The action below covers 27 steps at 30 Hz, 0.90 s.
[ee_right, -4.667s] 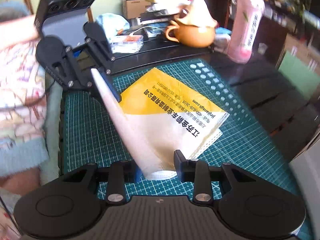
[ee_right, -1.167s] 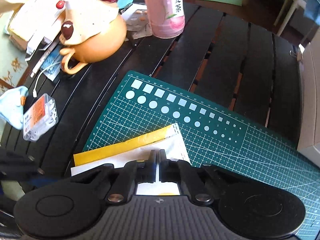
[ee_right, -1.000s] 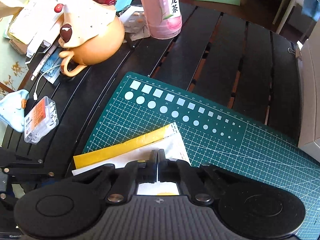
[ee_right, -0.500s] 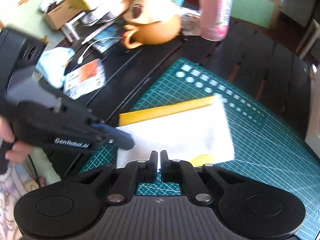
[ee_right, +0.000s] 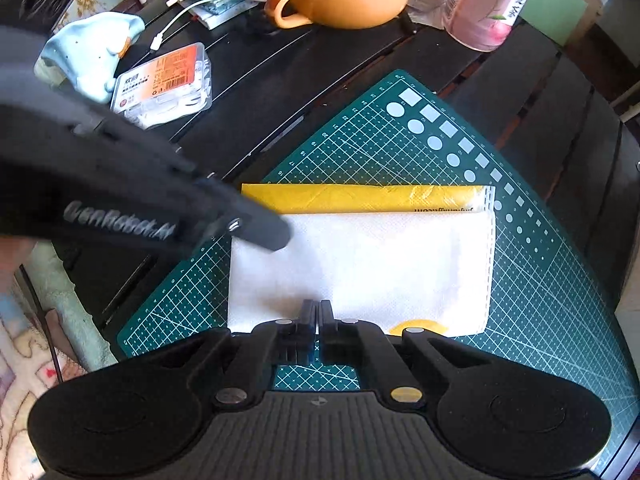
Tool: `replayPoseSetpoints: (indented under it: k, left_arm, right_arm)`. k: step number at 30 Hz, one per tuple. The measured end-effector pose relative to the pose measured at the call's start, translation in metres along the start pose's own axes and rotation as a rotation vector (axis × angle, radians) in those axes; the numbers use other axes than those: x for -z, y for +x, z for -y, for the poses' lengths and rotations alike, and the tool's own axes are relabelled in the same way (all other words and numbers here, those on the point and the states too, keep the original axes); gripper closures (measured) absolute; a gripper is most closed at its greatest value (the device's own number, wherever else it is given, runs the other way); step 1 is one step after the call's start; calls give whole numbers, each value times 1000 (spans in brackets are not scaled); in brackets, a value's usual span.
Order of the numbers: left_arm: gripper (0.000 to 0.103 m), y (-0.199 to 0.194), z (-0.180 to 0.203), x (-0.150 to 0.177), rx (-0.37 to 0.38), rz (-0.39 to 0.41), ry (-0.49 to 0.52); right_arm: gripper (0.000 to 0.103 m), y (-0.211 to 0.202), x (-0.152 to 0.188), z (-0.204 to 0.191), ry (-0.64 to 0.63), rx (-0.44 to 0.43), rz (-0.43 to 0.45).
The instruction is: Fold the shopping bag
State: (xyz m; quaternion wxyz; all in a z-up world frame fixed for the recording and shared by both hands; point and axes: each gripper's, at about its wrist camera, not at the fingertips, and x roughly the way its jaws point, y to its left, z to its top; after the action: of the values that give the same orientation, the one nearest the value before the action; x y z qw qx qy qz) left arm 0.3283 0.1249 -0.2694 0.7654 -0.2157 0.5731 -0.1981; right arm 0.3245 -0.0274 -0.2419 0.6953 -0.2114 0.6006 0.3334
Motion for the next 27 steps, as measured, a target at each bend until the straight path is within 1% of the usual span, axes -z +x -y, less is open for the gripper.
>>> replayPoseSetpoints:
  k: [1,2,5,8,9,11,12,15,20,22,27]
  left_arm:
    - [100,6,0,1,22,-25,-10]
    - [100,9,1,2,35,-33,-10]
    - [100,10,-2,2,50,-33,-22]
    - [100,12,-6,2,70,-33,-43]
    - [100,12,-6,2,73,-33,-44]
    - [100,13,-3,2,64,-34,-31]
    - [100,13,-2,2,64,-34,-31]
    - [100,13,-4,3,69,-33,-35]
    - [100,14,-5,2,73,-35,-40]
    - [100,15,-6,2,73,-38,-43]
    - [100,14,-5,2,61,-37,-37]
  right_arm:
    - [102,0,1,1,8,-2,3]
    - [102,0,2,1,12,-4,9]
    - [102,-1,11,-1,32,-4,57]
    - [101,-5,17,-4,45,-15,77]
    - [101,-7,18,-5,53,-28,83]
    - [101,-12,25,-10,63,-93,101]
    - [101,-12,27,-14,57,-102,104]
    - [102,-7,25,-25,10,-72,86]
    - [101,-9,16,-25,25,-85,80]
    - [101,-3,14,-27,20,-81,56]
    - [103,4,9,-37,-13,-27,26]
